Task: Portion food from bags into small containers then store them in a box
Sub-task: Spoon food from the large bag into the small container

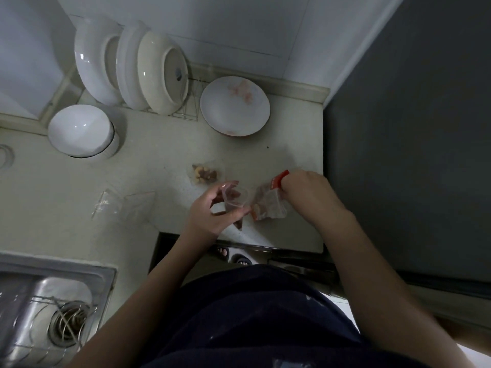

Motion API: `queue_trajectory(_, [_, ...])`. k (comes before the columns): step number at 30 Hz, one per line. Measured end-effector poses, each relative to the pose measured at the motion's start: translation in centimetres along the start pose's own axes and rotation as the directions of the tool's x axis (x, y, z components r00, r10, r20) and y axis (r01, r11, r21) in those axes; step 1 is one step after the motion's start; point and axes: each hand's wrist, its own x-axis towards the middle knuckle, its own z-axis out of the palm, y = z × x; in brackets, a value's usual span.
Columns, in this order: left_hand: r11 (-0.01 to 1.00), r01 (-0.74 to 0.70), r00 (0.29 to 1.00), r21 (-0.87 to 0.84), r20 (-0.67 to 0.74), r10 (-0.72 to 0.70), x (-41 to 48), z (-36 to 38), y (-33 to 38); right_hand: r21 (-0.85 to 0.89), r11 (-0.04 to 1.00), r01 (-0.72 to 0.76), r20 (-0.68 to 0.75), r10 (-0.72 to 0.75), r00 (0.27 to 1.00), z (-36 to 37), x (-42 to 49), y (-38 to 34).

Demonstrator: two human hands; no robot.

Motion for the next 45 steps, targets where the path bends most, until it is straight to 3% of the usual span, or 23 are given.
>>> queue_trajectory(12, [0.997,0.076,0.997,0.027,-0.029,-0.075,0.0,-0.3,-0.4,-0.019,1.000,-0.001,-0.148,-0.002,0.989,3.1,2.6,-1.6])
queue_trajectory(18, [0.996,0.081,0.997,0.046,-0.022,-0.080,-0.1,-0.5,-0.2,0.075,0.987,-0.140,0.083,0.134,0.988,3.1,4.3,-0.6])
queue_trajectory(22, [0.996,0.085,0.996,0.040,-0.025,-0.084,-0.2,-0.7,0.3,0.243,0.944,-0.223,0.280,0.152,0.948,2.8,5.7,0.6])
queue_trajectory(25, [0.995,0.095,0.995,0.032,-0.038,-0.093,-0.2,-0.9,0.3,0.440,0.840,-0.319,0.328,0.180,0.927,2.9,6.0,1.9])
queue_trajectory(29, [0.993,0.109,0.993,0.045,-0.050,-0.107,0.0,-1.0,-0.2,0.768,0.475,-0.430,0.421,0.132,0.897,2.5,5.3,2.9])
queue_trajectory(32, [0.991,0.117,0.992,0.057,-0.054,-0.114,0.2,-1.0,-0.5,0.899,0.180,-0.400,0.394,0.070,0.917,1.0,4.0,2.3])
queue_trajectory(33, [0.991,0.121,0.992,0.059,-0.051,-0.118,0.2,-1.0,-0.5,0.918,0.133,-0.373,0.370,0.045,0.928,0.6,3.7,2.3])
queue_trajectory(38, [0.989,0.125,0.992,0.077,-0.027,-0.123,0.3,-0.8,-0.4,0.939,0.045,-0.342,0.340,0.036,0.940,-0.8,2.5,2.2])
queue_trajectory(41, [0.989,0.109,0.994,0.095,-0.023,-0.107,0.4,-0.7,-0.2,0.936,0.172,-0.306,0.289,0.115,0.950,-0.9,2.3,2.3])
queue_trajectory(45, [0.990,0.085,0.996,0.110,-0.016,-0.084,0.4,-0.5,0.3,0.948,0.191,-0.256,0.231,0.146,0.962,-1.0,2.0,2.4])
